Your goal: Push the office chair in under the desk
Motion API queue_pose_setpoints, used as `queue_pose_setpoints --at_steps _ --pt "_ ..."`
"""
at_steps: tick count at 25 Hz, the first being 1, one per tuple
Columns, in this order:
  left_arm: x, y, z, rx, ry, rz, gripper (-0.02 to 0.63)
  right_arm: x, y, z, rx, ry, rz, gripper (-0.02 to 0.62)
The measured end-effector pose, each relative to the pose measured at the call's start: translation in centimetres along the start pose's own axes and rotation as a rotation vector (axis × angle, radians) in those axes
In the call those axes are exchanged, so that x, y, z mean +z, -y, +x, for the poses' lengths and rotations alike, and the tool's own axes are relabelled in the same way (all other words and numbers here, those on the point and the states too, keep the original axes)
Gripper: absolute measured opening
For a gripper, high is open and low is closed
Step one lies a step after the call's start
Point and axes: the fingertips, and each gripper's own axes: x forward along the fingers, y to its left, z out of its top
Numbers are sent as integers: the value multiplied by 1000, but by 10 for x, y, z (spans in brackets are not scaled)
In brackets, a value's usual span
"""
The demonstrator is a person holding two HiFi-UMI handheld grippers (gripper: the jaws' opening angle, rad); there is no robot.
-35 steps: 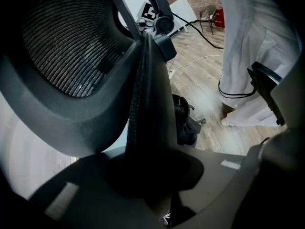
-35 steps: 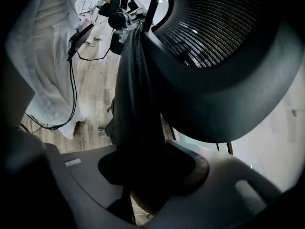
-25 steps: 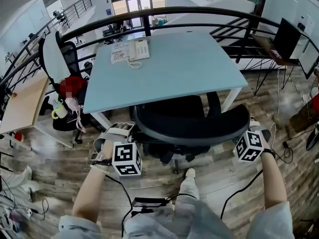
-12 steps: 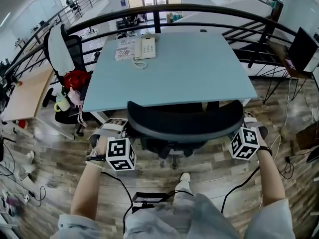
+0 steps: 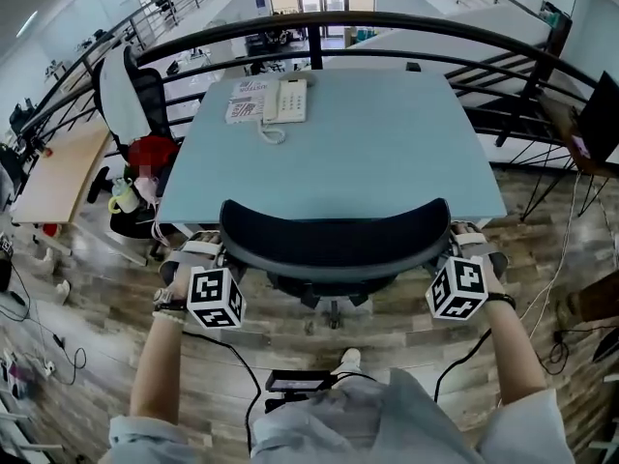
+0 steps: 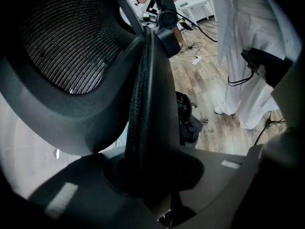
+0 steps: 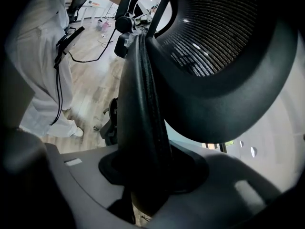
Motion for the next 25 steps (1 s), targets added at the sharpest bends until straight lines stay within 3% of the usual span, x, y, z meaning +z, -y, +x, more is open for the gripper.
queue_pose_setpoints --at_steps 25 --pt "-17 -47 43 19 2 -6 77 -1 48 48 -17 -5 2 167"
